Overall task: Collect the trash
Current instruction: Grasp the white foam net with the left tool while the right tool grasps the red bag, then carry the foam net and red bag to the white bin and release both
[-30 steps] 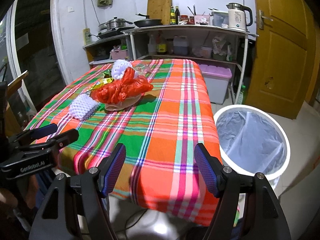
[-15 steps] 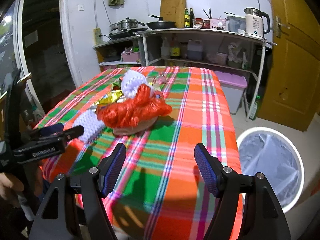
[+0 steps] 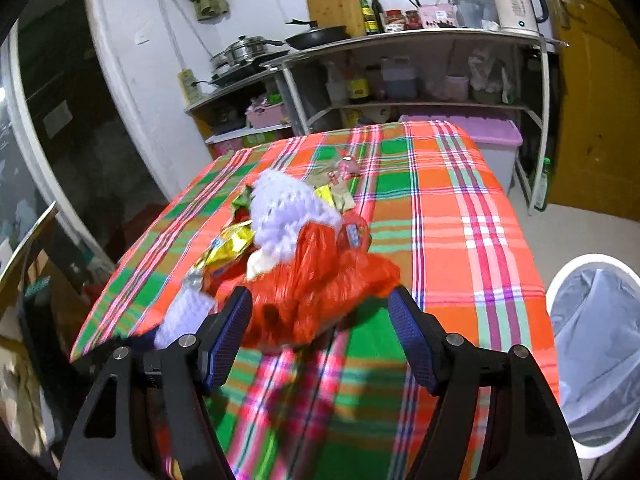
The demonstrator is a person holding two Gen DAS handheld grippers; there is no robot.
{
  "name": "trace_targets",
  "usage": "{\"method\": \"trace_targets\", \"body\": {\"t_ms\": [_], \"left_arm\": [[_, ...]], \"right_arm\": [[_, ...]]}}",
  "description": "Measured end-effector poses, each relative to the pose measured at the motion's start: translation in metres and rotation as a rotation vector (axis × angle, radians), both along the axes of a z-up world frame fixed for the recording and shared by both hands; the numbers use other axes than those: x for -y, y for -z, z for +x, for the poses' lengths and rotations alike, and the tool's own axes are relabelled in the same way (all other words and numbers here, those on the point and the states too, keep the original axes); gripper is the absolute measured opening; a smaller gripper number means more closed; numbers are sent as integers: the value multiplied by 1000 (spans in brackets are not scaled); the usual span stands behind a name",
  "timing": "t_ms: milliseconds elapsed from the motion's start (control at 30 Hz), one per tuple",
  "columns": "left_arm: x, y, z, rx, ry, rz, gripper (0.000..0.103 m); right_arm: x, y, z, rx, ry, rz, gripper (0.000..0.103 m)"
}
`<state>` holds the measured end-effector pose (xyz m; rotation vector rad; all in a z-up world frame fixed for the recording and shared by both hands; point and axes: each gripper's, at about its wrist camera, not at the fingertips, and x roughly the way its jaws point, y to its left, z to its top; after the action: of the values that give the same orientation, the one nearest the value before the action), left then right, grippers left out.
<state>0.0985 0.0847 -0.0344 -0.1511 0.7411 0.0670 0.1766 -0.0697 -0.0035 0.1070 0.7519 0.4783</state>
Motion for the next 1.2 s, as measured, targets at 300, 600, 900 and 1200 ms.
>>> {"method": "trace_targets", "body": {"t_ms": [300,600,900,1200], "left_arm": [[0,1,2,0,21,-3,46],[1,-6,-2,28,20,0,29],[9,-26,-14,68,39,-15,26],[32,-47,-24,104,85,-23,26]], "right_arm": [[-12,-1,30,-9,41,-29,26],[1,-4,22,13,39,-17,14],[32,-18,1,42,55,28,13],[73,-22,-19,47,103,50,13]]}}
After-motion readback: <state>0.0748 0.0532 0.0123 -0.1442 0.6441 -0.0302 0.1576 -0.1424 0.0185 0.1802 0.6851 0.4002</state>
